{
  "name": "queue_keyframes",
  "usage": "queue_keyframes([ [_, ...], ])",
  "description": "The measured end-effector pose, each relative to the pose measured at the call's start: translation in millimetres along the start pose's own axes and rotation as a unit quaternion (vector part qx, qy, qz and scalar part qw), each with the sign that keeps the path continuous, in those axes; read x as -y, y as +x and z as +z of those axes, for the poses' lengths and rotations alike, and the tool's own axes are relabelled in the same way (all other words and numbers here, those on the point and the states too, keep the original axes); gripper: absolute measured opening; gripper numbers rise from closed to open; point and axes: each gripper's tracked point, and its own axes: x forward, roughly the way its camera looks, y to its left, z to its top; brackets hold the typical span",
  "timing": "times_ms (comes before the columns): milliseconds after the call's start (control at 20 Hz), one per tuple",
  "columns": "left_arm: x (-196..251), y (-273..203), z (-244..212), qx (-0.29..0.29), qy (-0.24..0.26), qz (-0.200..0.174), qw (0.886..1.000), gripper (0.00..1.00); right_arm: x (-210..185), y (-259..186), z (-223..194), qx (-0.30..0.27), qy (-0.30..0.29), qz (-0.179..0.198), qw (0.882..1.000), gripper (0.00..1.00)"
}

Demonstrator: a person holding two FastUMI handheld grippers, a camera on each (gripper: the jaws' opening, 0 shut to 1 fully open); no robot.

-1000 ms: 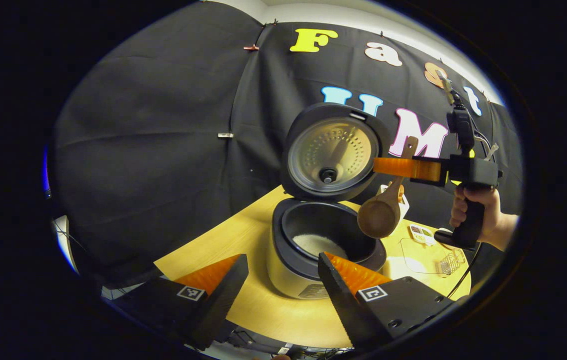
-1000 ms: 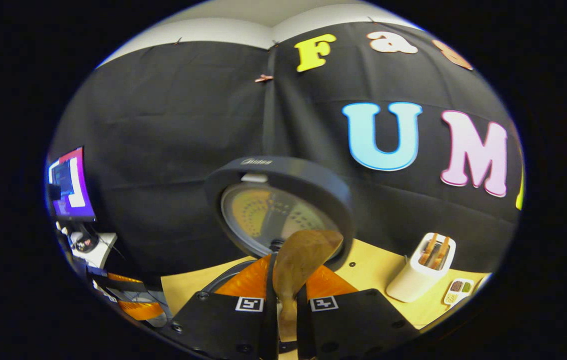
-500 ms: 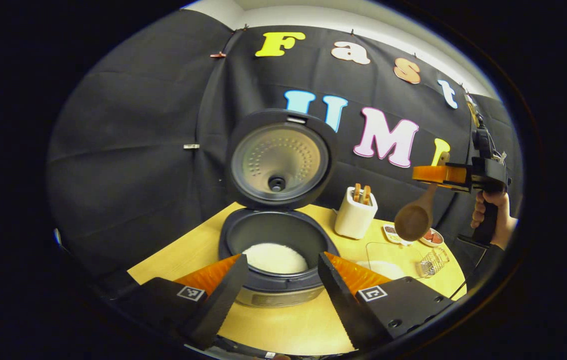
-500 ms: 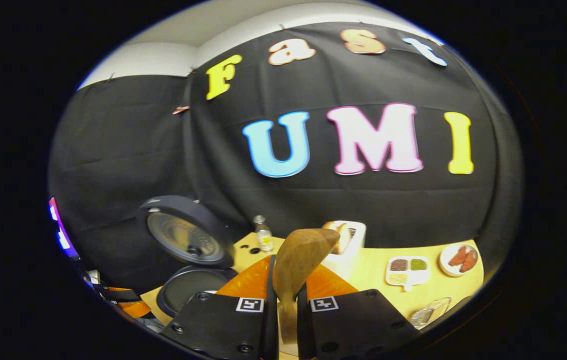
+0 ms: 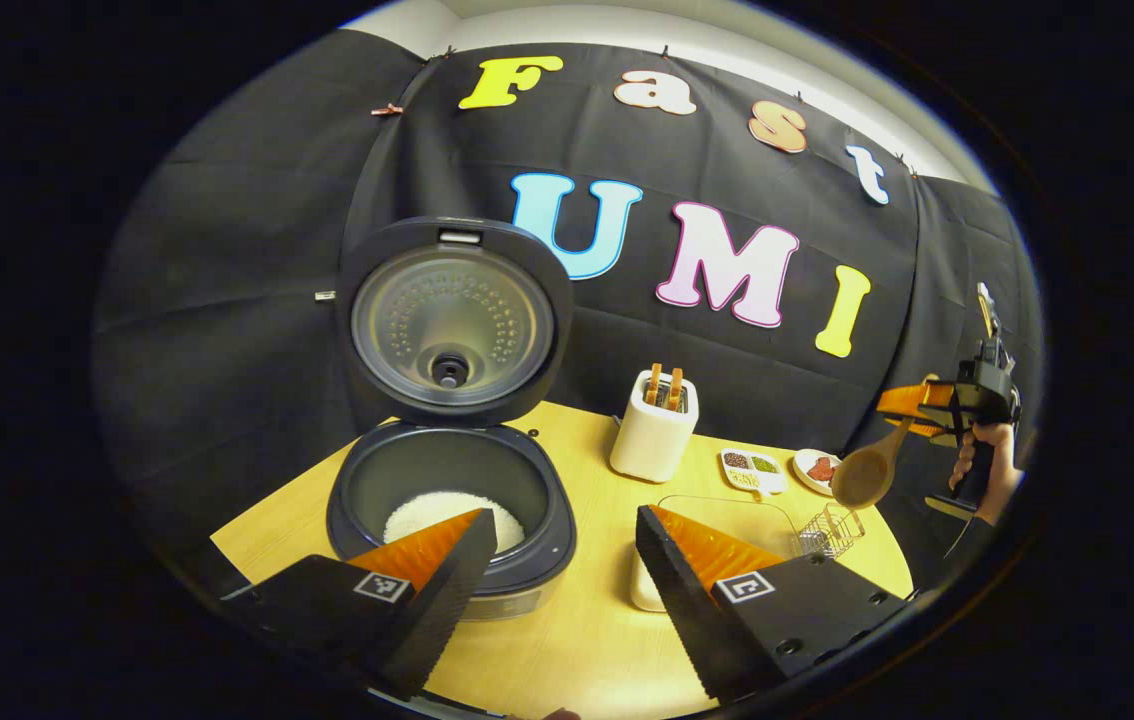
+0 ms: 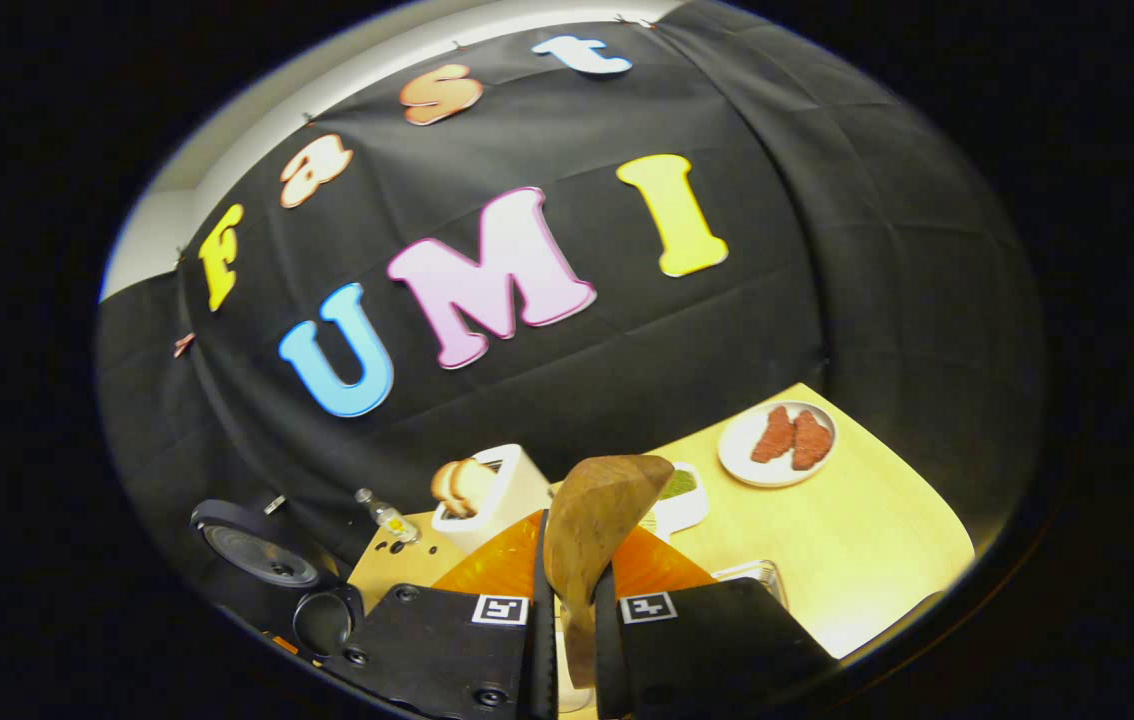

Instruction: Close the left gripper, press the button to open the rice cooker; take a wooden spoon from the chopstick holder with the right hand, scoop a spoonful of rice and pour it into the rice cooker, then put the wooden spoon back into the chopstick holder.

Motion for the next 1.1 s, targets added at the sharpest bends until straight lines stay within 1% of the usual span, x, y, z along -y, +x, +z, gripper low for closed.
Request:
queue_keyframes([
  [150, 16.4, 3.7, 2.7, -0.003, 0.003, 0.008, 1.0, 0.95, 54.8, 11.1, 1.6, 0.0, 0.02, -0.038, 0.999, 0.19],
  [250, 24.7, 4.2, 2.8, -0.007, 0.006, 0.016, 1.0, 0.95, 78.6, 19.2, -3.8, -0.006, 0.042, -0.05, 0.998, 0.19],
  [300, 28.0, 3.5, 3.3, -0.008, 0.006, 0.022, 1.0, 0.95, 86.8, 23.0, -7.7, -0.01, 0.049, -0.054, 0.997, 0.14],
  [350, 31.0, 2.1, 2.1, -0.01, 0.006, 0.028, 1.0, 0.95, 92.9, 34.9, -11.5, -0.016, 0.051, -0.057, 0.997, 0.19],
  [450, 36.3, -0.7, 0.6, -0.014, 0.002, 0.043, 0.999, 0.95, 107.7, 43.5, -21.9, -0.024, 0.047, -0.062, 0.997, 0.19],
  [750, 49.2, -7.9, 1.1, -0.016, -0.003, 0.073, 0.997, 0.95, 134.5, 70.9, -47.1, -0.046, 0.053, -0.076, 0.995, 0.19],
  [1100, 47.9, -16.1, 1.6, -0.013, -0.011, 0.092, 0.996, 0.95, 135.7, 76.4, -93.4, -0.079, 0.023, -0.083, 0.993, 0.19],
])
